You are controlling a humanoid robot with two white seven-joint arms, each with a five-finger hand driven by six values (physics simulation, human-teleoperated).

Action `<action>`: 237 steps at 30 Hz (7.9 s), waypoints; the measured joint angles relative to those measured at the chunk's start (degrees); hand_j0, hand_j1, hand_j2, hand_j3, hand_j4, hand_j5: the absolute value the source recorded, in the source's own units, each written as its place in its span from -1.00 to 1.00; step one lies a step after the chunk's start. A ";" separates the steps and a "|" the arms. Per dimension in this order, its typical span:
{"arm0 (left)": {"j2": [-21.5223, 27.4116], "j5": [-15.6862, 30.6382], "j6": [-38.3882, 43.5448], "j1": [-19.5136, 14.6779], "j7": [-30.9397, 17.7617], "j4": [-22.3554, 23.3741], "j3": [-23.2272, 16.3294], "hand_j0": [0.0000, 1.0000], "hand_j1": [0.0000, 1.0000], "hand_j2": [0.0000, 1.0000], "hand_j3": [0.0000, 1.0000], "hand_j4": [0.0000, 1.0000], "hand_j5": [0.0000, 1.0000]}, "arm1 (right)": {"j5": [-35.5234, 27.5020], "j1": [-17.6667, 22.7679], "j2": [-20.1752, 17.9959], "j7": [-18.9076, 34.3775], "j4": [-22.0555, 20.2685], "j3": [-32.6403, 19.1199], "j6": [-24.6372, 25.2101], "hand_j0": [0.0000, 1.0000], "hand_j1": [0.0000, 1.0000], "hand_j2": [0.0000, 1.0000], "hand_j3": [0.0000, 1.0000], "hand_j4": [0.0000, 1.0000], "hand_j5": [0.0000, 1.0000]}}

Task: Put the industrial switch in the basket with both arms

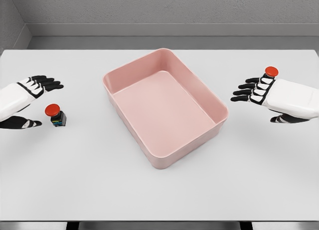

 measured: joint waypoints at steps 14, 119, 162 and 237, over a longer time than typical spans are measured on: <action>-2.86 -0.72 0.00 -5.63 -0.67 4.34 -5.09 1.00 1.00 1.00 1.00 1.00 1.00 | -0.27 -8.00 4.47 0.46 11.97 0.22 10.67 1.00 1.00 1.00 1.00 1.00 1.00; -0.65 6.16 -0.05 -16.61 -7.48 6.18 -14.46 -0.13 -0.13 -0.13 -0.13 -0.13 -0.13 | 10.06 -29.09 30.22 5.97 55.44 16.08 9.09 -0.09 -0.09 -0.09 -0.09 -0.09 -0.09; -7.43 6.20 -0.07 -24.61 -9.70 -7.43 -15.38 -0.11 -0.11 -0.11 -0.11 -0.11 -0.11 | 8.89 -27.33 19.96 10.65 33.70 13.36 5.82 -0.09 -0.09 -0.09 -0.09 -0.09 -0.09; -1.70 13.20 -0.08 -23.12 -14.95 -1.94 -10.00 1.00 1.00 1.00 1.00 1.00 1.00 | 8.06 -27.77 22.39 14.89 3.69 14.12 11.23 -0.09 -0.09 -0.09 -0.09 -0.09 -0.09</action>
